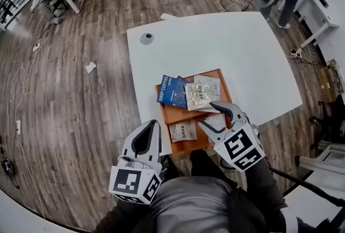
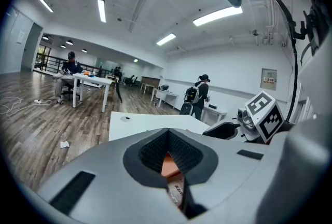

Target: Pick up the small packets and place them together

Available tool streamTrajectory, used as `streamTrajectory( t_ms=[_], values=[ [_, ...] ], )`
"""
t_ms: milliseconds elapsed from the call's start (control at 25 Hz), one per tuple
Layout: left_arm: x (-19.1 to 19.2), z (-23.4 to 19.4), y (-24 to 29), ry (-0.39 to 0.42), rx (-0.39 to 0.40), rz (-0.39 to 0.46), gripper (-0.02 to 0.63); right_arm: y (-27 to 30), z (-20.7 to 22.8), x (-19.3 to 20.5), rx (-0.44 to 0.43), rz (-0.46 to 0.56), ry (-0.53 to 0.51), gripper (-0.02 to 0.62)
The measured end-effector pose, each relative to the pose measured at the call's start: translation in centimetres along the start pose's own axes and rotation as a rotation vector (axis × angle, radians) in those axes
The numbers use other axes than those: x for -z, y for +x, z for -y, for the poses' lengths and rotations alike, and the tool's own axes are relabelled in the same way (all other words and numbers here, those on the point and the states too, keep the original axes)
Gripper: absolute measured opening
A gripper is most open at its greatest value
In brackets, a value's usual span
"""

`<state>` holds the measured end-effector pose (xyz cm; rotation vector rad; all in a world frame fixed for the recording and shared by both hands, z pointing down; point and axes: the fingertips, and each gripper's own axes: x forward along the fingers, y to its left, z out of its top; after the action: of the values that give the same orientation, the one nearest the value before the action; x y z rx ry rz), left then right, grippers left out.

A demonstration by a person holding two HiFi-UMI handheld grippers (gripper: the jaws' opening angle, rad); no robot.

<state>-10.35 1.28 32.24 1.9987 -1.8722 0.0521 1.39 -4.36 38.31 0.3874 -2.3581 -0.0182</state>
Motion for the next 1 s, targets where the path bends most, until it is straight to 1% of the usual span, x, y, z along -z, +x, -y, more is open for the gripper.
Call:
streamTrajectory(
  t_ms=[160, 320, 400, 520, 560, 760, 880, 1000],
  values=[
    [1.3, -0.3, -0.8, -0.004, 0.007, -0.03, 0.002, 0.4, -2.6, 0.9, -0.056, -0.017, 0.001, 0.225],
    [2.4, -1.0, -1.5, -0.009, -0.001, -0.056, 0.002, 2.1, -5.1, 2.3, -0.124, -0.051, 0.006, 0.225],
    [2.9, -1.6, -1.9, -0.012, -0.013, -0.07, 0.002, 3.2, -6.4, 3.3, -0.164, -0.086, -0.002, 0.225],
    [3.5, -2.6, -2.6, -0.021, -0.037, -0.088, 0.002, 4.7, -7.8, 4.7, -0.199, -0.154, -0.04, 0.225],
    [3.6, -3.0, -2.8, -0.024, -0.047, -0.092, 0.002, 5.2, -8.1, 5.1, -0.209, -0.173, -0.047, 0.225],
    [4.1, -5.0, -2.9, -0.044, -0.093, -0.106, 0.002, 7.9, -9.0, 6.6, -0.259, -0.25, -0.06, 0.264],
    [4.3, -5.7, -2.6, -0.057, -0.106, -0.111, 0.002, 9.0, -9.5, 7.5, -0.294, -0.289, -0.062, 0.299],
    [4.5, -6.4, -2.1, -0.067, -0.114, -0.113, 0.002, 9.4, -9.5, 7.7, -0.319, -0.307, -0.043, 0.299]
  ],
)
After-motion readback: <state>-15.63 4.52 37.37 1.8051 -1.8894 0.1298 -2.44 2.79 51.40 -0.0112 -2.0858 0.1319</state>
